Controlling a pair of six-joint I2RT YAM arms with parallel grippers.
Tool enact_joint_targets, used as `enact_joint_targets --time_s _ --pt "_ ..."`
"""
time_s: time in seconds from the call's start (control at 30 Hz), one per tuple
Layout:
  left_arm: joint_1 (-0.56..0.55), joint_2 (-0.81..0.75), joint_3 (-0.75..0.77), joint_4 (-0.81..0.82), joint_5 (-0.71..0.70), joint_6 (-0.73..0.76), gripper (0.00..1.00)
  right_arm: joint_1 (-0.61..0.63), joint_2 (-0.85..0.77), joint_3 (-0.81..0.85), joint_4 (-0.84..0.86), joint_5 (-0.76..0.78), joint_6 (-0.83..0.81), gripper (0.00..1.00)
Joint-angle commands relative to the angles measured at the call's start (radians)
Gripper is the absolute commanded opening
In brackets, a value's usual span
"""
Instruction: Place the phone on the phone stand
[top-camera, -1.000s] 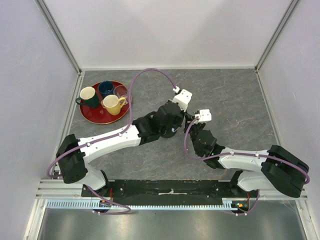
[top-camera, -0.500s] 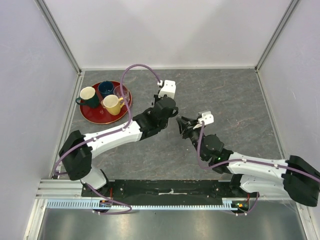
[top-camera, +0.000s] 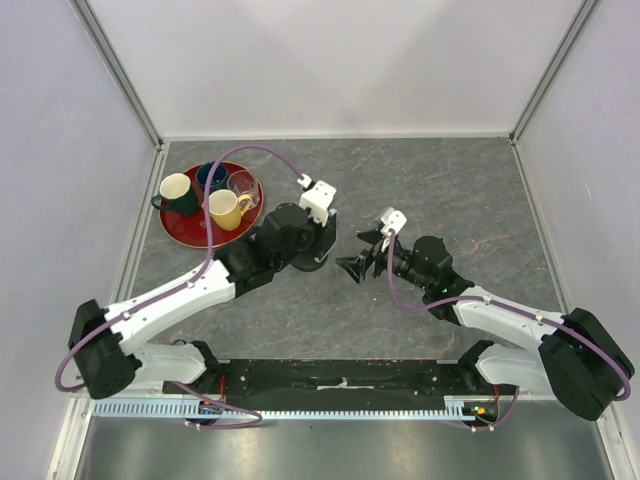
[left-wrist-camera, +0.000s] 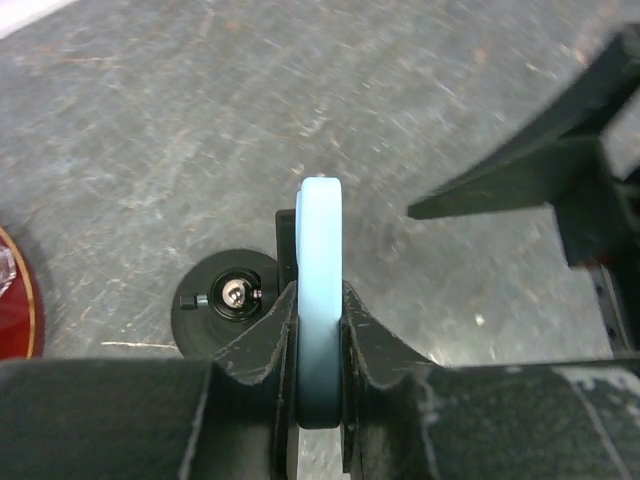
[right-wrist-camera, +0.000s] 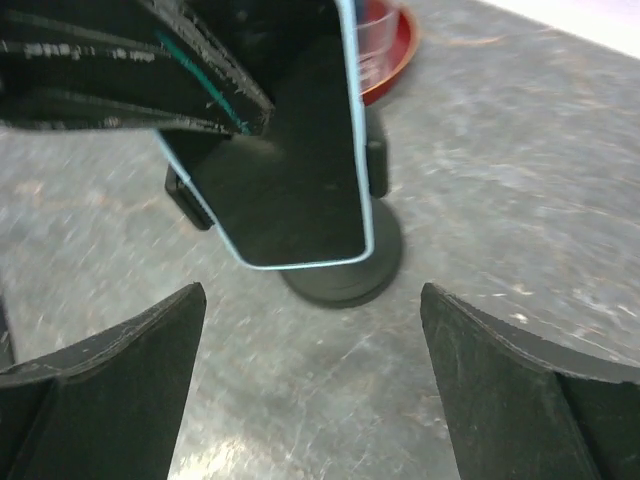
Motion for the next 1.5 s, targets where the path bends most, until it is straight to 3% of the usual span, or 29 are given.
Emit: enact_joint_targets --time_s 0.0,0.1,0.27,0.47,0.57,0.67,0.7,0.93,1.0,1.03,1.07,1.23,1.37,1.47 --pt "0.013 -0.157 -0.078 -0.03 0.314 0.13 0.02 -0.011 0.034 0.045 0.014 -0.304 -0.089 0.96" --pt "0.016 -0.212 -0.133 -0.025 0.356 0.194 0.02 -0.031 0.064 0.045 0.058 -0.395 -0.084 0.98" --pt "0.025 -0.245 -0.101 -0.108 0.455 0.242 0.02 -0.055 0.146 0.131 0.014 -0.503 -0.109 0.98" --pt "0.056 -0.251 -0.093 -0.163 0.538 0.302 0.02 -0.057 0.247 0.203 0.006 -0.614 -0.11 0.93" --pt "0.071 -0.262 -0.104 -0.155 0.575 0.32 0.02 -0.057 0.265 0.214 0.011 -0.649 -0.107 0.84" --pt "0.083 -0.264 -0.115 -0.146 0.607 0.326 0.02 -0.057 0.29 0.221 0.023 -0.674 -0.103 0.72" --pt "0.087 -0.264 -0.115 -0.145 0.612 0.328 0.02 -0.055 0.296 0.223 0.025 -0.689 -0.101 0.64" --pt "0.103 -0.252 -0.096 -0.174 0.627 0.343 0.02 -0.054 0.318 0.222 0.109 -0.731 -0.054 0.38" --pt "0.103 -0.25 -0.093 -0.178 0.621 0.343 0.02 -0.055 0.312 0.214 0.132 -0.728 -0.031 0.24" --pt "0.104 -0.25 -0.087 -0.181 0.621 0.346 0.02 -0.055 0.305 0.205 0.162 -0.72 -0.017 0.15" --pt "0.104 -0.248 -0.084 -0.181 0.621 0.345 0.02 -0.054 0.296 0.197 0.182 -0.703 0.001 0.0" --pt "0.113 -0.238 -0.058 -0.207 0.595 0.38 0.02 0.0 0.249 0.088 0.388 -0.546 0.135 0.0" --pt "0.13 -0.23 -0.087 -0.171 0.597 0.375 0.02 0.093 0.175 0.004 0.391 -0.247 0.109 0.0" --pt "0.143 -0.227 -0.116 -0.141 0.63 0.362 0.02 0.112 0.132 -0.006 0.318 -0.168 0.072 0.0"
